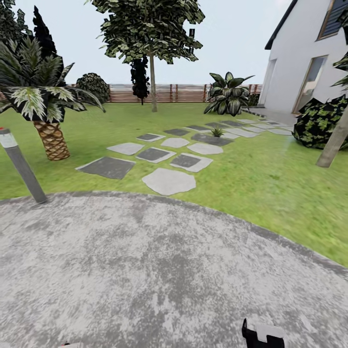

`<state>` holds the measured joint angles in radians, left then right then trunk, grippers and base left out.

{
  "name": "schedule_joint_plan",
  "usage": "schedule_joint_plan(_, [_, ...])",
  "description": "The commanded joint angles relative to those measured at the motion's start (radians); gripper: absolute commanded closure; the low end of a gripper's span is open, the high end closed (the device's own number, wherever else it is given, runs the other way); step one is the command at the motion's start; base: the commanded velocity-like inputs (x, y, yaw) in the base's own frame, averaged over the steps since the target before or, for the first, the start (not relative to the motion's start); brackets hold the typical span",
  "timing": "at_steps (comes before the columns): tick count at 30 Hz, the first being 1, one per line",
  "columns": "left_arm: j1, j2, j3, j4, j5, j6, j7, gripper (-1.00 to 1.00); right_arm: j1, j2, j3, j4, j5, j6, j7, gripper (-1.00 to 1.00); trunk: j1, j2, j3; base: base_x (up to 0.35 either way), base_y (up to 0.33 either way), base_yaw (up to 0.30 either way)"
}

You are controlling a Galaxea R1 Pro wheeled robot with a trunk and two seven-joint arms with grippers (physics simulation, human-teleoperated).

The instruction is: Pick up the pesticide atomizer in the garden and spray insectifuge to fully cover both potted plants in the garden.

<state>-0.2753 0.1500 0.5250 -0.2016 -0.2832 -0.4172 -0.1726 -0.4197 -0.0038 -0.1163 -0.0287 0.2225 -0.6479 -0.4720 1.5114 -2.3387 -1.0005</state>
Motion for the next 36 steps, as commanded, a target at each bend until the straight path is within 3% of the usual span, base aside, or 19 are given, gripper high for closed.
schedule_joint_plan(1, [-0.001, 0.000, 0.009, 0.001, -0.007, -0.003, -0.005, 1.00, -0.001, 0.000, -0.008, 0.001, 0.010, -0.002, -0.004, -1.00, 0.000, 0.000, -0.001, 0.340, 0.000, 0.000])
schedule_joint_plan(36, [-0.001, 0.000, 0.009, 0.001, -0.007, -0.003, -0.005, 1.00, -0.001, 0.002, -0.008, 0.001, 0.009, -0.002, -0.004, -1.00, 0.000, 0.000, -0.001, 0.340, 0.000, 0.000])
